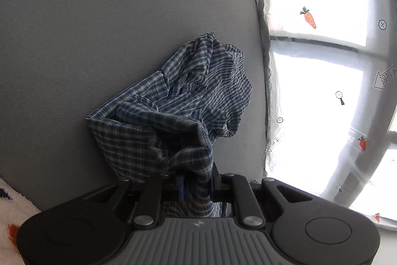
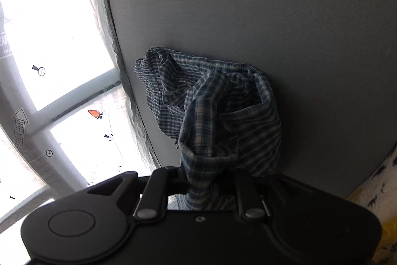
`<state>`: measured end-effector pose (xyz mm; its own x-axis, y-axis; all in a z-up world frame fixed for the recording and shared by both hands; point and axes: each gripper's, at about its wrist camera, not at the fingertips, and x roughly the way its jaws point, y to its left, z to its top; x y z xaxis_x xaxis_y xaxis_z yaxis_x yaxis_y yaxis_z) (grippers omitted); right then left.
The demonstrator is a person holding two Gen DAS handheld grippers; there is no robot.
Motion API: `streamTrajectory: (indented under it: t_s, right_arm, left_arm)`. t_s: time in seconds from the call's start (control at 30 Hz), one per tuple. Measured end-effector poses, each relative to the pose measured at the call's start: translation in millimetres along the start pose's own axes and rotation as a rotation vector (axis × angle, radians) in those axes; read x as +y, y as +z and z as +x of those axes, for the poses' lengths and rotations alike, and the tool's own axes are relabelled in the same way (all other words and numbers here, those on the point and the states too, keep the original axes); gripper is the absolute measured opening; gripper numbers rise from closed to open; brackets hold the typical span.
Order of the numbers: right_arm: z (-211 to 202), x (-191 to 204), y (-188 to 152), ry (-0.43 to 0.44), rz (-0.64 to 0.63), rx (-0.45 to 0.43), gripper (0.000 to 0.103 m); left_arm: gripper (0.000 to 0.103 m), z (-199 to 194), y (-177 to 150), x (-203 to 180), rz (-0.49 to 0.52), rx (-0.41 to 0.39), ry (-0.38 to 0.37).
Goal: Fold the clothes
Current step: 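Lift the folded end with both tools and fold it over again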
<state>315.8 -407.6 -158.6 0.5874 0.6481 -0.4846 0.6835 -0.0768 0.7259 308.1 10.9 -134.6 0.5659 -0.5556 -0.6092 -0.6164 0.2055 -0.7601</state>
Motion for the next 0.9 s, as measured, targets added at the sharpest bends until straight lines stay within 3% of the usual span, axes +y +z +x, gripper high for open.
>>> streamTrajectory:
  t_s: [0.33, 0.57, 0.73, 0.9]
  right_arm:
    - [78.2, 58.6, 43.2, 0.008, 0.045, -0.013, 0.020]
    - [133.0, 95.1, 74.2, 0.000, 0.085, -0.022, 0.027]
    - [166.8, 109.4, 97.0, -0.020, 0.135, -0.013, 0.040]
    - [181.6, 127.6, 112.6, 0.019, 0.080, -0.018, 0.044]
  left_arm:
    - [0.018, 63.1, 66.1, -44.3, -0.029, -0.005, -0.008]
    - [0.025, 107.2, 112.5, -73.8, -0.054, -0.010, -0.015]
    - [0.034, 120.9, 144.7, -81.1, -0.049, -0.076, -0.014]
    - [0.044, 114.3, 169.7, -94.2, 0.006, -0.157, -0.034]
